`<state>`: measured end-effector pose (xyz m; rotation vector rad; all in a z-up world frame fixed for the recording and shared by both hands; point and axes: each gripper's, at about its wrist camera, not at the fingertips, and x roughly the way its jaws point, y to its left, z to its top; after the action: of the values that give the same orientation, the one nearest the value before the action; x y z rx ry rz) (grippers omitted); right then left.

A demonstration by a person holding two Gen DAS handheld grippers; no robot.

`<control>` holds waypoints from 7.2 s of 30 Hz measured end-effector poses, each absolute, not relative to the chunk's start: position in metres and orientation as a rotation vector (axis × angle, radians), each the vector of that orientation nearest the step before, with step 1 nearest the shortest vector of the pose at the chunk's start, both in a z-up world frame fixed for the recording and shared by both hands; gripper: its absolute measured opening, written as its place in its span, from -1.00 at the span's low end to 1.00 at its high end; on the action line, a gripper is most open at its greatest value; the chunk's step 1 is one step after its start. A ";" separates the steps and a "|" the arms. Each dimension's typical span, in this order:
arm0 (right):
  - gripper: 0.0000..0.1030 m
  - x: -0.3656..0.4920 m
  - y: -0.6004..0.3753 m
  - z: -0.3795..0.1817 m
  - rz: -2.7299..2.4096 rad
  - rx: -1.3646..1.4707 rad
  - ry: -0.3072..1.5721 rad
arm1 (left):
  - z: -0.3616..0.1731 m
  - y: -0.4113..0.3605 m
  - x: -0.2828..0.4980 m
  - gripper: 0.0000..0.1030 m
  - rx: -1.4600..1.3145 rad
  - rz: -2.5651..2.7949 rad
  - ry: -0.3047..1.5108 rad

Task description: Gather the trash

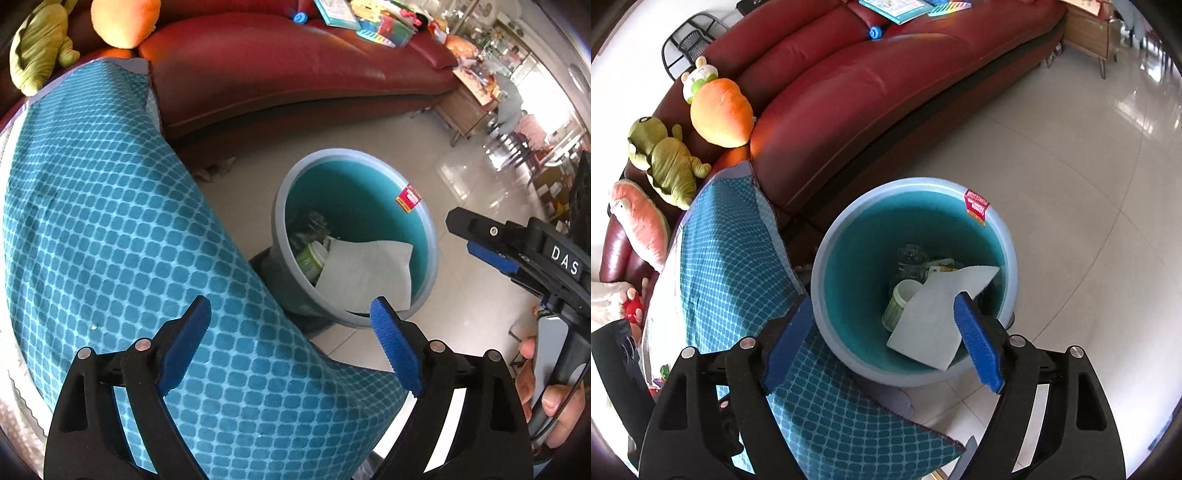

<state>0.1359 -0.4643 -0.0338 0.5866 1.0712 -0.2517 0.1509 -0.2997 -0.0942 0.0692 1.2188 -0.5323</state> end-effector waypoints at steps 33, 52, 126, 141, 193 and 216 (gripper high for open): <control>0.48 0.135 -0.259 0.030 0.006 0.318 1.110 | -0.023 -0.086 0.087 0.78 -0.155 -0.333 1.083; 0.48 0.148 -0.072 0.042 0.298 0.089 1.185 | 0.019 0.123 0.033 0.78 -0.245 -0.032 0.957; -0.11 0.219 0.057 0.017 0.666 0.267 1.259 | 0.020 0.208 0.050 -0.97 -0.263 0.030 0.877; -0.11 0.209 -0.048 0.020 0.546 0.345 1.204 | 0.032 0.093 0.066 -0.97 -0.205 -0.274 0.889; -0.11 0.191 -0.200 -0.033 0.379 0.528 1.225 | -0.037 0.003 0.114 -0.96 -0.029 -0.156 1.073; -0.11 0.123 -0.449 0.003 -0.105 0.735 0.882 | -0.007 -0.247 0.128 -0.96 0.089 -0.605 1.034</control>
<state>0.1228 -0.4487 0.0032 0.7346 0.8818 -0.1047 0.1285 -0.2468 -0.0074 0.0894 1.0338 -0.6055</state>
